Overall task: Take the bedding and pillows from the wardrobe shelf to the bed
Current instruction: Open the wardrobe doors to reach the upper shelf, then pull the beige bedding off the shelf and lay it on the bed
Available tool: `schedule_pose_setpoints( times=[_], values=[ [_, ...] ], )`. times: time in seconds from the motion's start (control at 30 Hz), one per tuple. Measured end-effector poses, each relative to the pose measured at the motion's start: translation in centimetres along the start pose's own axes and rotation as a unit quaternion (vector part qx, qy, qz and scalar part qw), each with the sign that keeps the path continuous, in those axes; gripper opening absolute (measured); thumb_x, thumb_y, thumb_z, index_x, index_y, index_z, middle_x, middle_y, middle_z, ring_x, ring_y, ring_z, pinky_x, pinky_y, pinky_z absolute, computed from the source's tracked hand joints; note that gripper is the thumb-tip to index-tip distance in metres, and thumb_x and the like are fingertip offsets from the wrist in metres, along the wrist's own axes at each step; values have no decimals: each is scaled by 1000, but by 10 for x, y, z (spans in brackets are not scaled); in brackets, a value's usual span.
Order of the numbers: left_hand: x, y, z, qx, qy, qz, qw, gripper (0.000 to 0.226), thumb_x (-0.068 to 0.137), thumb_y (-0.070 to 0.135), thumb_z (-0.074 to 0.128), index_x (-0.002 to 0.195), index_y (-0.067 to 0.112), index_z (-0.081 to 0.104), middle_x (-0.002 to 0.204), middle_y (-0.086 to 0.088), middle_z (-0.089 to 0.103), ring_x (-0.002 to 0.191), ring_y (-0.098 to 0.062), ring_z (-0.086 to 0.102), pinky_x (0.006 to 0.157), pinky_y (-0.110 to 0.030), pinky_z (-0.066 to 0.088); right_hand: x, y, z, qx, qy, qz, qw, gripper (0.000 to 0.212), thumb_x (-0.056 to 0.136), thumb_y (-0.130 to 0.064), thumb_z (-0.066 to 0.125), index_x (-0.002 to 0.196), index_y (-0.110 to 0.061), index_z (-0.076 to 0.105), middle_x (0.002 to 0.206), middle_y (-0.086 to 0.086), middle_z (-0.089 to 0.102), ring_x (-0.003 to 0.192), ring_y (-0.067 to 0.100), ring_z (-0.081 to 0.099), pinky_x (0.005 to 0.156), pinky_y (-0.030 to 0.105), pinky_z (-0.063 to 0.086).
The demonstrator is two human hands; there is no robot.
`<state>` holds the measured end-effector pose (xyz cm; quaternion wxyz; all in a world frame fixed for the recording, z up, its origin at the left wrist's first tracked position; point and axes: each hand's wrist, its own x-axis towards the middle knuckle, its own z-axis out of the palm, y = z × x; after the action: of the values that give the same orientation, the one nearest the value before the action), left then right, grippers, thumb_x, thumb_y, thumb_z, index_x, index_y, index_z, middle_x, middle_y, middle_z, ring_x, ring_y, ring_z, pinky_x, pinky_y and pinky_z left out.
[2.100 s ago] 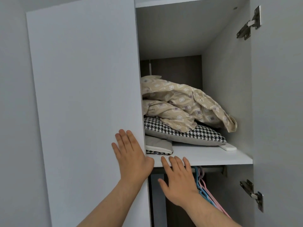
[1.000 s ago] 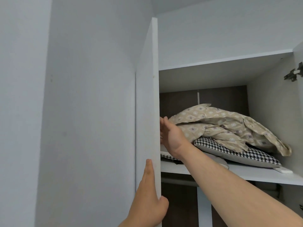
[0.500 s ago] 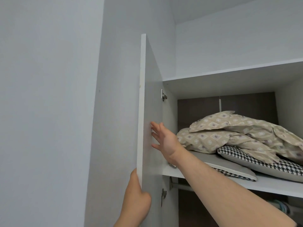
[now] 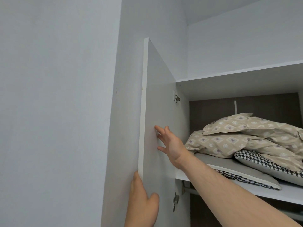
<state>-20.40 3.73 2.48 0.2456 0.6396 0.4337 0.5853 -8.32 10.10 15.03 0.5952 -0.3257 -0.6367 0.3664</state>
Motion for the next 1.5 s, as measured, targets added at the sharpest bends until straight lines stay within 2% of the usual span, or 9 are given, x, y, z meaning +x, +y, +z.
schedule_pose_setpoints(
  times=[0.1, 0.2, 0.33, 0.6, 0.9, 1.03, 1.2, 1.33, 1.5],
  values=[
    [-12, 18, 0, 74, 0, 24, 997, 86, 87, 15, 53, 153, 21, -3, 160, 6, 1, 147, -11, 2, 113, -21, 8, 1, 2, -2, -2, 10, -15, 1000, 51, 104, -44, 23, 142, -21, 48, 149, -9, 42, 141, 11, 32, 112, 41, 31],
    [-16, 29, -2, 112, 5, 77, 991, 83, 94, 23, 46, 150, 27, -15, 153, 16, -28, 145, -5, -15, 111, -18, -2, 1, 4, 1, -6, 14, -20, 1000, 51, 103, -45, 23, 141, -22, 48, 152, -8, 39, 142, 13, 31, 113, 42, 31],
    [-2, 34, -7, 121, 6, 146, 982, 77, 95, 27, 44, 152, 30, -8, 149, 25, -20, 145, 0, -11, 111, -15, -3, -1, 1, 2, -16, 21, -26, 999, 52, 102, -49, 23, 142, -24, 47, 157, -9, 31, 143, 13, 30, 111, 42, 31],
    [29, 78, -8, 117, 22, 257, 959, 68, 97, 32, 44, 153, 26, 6, 161, 11, 3, 146, -3, 0, 117, -22, 6, -12, -24, -13, -27, 42, -32, 998, 52, 102, -48, 25, 143, -24, 46, 155, -5, 36, 143, 15, 30, 110, 43, 33],
    [63, 129, 77, -16, -11, 234, 972, 58, 95, 28, 48, 149, 17, 30, 156, 0, 30, 143, -12, 25, 108, -22, 18, -51, -60, -130, -107, 170, -21, 979, 46, 101, -44, 39, 140, -21, 47, 140, 5, 48, 126, 22, 47, 101, 42, 43],
    [69, 144, 134, -78, -57, 197, 976, 55, 95, 27, 46, 148, 19, 33, 155, 1, 33, 141, -14, 28, 103, -24, 22, -81, -75, -206, -161, 222, -2, 962, 30, 100, -38, 43, 127, -26, 49, 135, 7, 51, 120, 23, 50, 103, 45, 45],
    [78, 156, 202, -81, -85, 191, 975, 56, 94, 26, 46, 148, 18, 33, 155, 1, 33, 141, -15, 29, 108, -29, 24, -115, -86, -288, -193, 281, 4, 940, 41, 101, -38, 43, 137, -20, 46, 137, 5, 51, 124, 24, 48, 100, 42, 45],
    [89, 174, 254, -83, -90, 204, 971, 56, 94, 25, 46, 148, 16, 33, 155, -1, 33, 141, -16, 29, 111, -33, 24, -130, -95, -347, -219, 314, -5, 924, 30, 101, -35, 43, 128, -25, 50, 136, 2, 51, 124, 21, 49, 102, 42, 45],
    [99, 186, 306, -74, -88, 221, 969, 56, 94, 27, 46, 147, 15, 34, 154, -1, 35, 140, -17, 30, 112, -35, 25, -132, -100, -392, -235, 347, -20, 908, 26, 100, -30, 45, 124, -22, 53, 126, 0, 52, 118, 19, 49, 88, 34, 46]
  ],
)
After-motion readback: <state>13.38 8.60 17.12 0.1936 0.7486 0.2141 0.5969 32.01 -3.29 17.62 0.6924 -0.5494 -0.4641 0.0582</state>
